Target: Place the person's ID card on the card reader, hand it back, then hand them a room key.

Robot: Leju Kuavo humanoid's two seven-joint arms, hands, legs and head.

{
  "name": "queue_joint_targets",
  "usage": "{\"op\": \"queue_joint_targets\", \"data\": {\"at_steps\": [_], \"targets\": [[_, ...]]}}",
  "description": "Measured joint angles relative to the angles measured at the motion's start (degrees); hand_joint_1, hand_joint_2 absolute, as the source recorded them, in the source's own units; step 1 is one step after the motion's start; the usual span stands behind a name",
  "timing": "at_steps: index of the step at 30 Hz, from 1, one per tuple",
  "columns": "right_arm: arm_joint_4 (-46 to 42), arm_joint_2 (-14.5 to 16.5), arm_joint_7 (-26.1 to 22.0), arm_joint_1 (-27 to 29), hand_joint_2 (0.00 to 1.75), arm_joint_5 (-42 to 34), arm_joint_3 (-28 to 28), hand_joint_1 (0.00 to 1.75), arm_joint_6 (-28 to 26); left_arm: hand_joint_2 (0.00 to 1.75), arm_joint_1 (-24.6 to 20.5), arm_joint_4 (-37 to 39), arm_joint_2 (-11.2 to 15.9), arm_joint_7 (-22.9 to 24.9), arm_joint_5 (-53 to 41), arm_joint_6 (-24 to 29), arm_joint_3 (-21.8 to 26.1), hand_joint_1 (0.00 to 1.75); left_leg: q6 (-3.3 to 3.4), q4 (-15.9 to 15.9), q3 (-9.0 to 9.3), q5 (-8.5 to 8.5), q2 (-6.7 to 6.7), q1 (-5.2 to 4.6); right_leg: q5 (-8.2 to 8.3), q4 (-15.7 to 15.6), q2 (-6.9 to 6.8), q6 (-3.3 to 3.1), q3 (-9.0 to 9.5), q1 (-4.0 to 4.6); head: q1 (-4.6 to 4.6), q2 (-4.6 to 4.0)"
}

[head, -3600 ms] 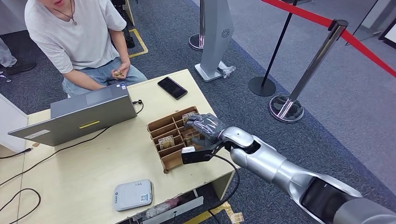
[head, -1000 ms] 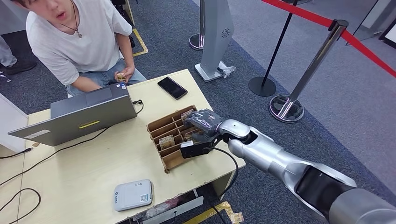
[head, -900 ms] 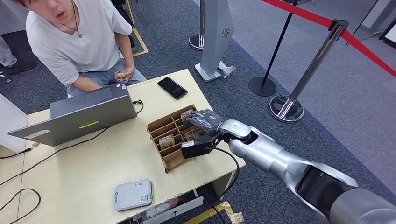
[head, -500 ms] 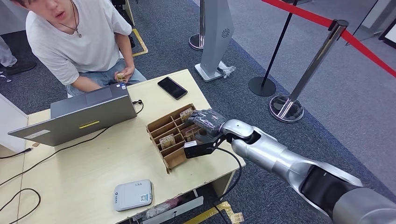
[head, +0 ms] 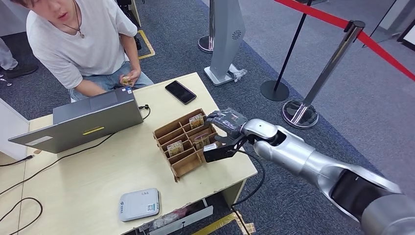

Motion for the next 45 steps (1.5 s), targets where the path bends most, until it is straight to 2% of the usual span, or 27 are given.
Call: {"op": "queue_joint_targets", "data": {"at_steps": [11, 21, 45], "targets": [[-1.3, -2.7, 0.3, -0.1, 1.75, -0.1, 1.7, 0.8, 1.2, 0.0, 0.0, 0.0, 0.0, 0.0, -0.3, 0.0, 0.5, 0.0, 0.0, 0.0, -0.01, 0.0, 0.0, 0.0, 0.0, 0.0, 0.0, 0.0, 0.0, 0.0, 0.01, 0.0], [-1.8, -3.3, 0.0, -1.4, 1.75, -1.0, 4.3, 0.81, 1.9, 0.0, 0.0, 0.0, 0.0, 0.2, -0.4, -0.1, 0.7, 0.0, 0.0, 0.0, -0.01, 0.0, -0.01, 0.0, 0.0, 0.0, 0.0, 0.0, 0.0, 0.0, 0.01, 0.0], [-5.7, -3.2, 1.7, -3.1, 1.75, -3.1, 6.3, 0.76, 2.5, 0.0, 0.0, 0.0, 0.1, 1.1, -0.7, -0.7, 0.8, 0.0, 0.0, 0.0, -0.02, 0.0, -0.01, 0.0, 0.0, 0.0, -0.01, 0.0, 0.0, 0.01, 0.01, 0.0]]}}
